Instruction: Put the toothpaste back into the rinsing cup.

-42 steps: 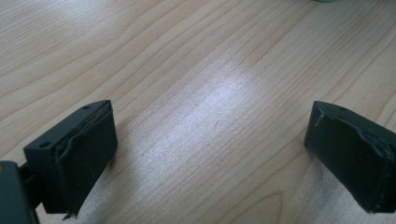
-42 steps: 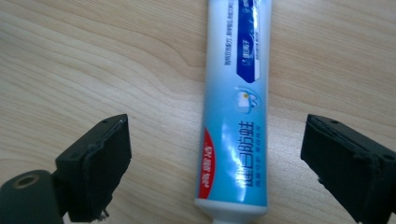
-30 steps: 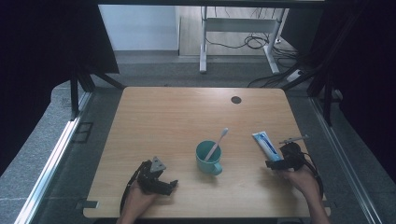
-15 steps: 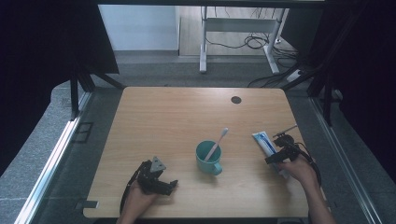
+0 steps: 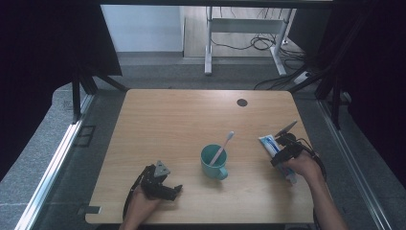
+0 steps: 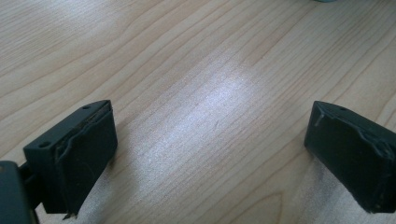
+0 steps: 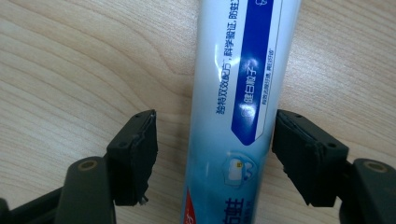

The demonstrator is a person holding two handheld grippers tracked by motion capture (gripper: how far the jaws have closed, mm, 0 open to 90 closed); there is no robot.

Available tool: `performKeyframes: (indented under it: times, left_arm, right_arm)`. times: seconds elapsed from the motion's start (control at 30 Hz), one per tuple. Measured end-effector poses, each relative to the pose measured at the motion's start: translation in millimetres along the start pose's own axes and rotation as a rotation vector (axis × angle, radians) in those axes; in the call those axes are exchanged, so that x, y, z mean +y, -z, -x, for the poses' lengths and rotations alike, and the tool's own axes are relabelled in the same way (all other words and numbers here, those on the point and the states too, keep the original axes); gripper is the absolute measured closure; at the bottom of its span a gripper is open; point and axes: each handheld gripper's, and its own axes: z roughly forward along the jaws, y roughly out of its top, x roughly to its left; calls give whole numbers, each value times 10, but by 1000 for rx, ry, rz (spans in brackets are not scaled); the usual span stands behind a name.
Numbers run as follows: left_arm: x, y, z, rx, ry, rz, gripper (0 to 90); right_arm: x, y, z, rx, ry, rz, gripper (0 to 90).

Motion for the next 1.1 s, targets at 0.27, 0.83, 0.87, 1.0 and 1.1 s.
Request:
performKeyframes:
  times: [0.27,0.83,0.87,1.0,1.1]
  left_arm:
    - [0,0,0,0,1,0,25]
    - [1,-2,0,1,0,-1,23]
    - [1,-2,0,1,0,-1,22]
    - [2,-3,1,1,1,-1,22]
    - [3,-3,1,2,1,-1,21]
  right_arm:
    - [87,-27,28,-5,-2,-53,375]
    - [213,-96,65,-14,-7,-98,481]
    - [213,-96,65,-14,-7,-98,481]
    - [202,-90,70,-9,-14,-87,534]
    - [183,-36,82,0,-3,-69,654]
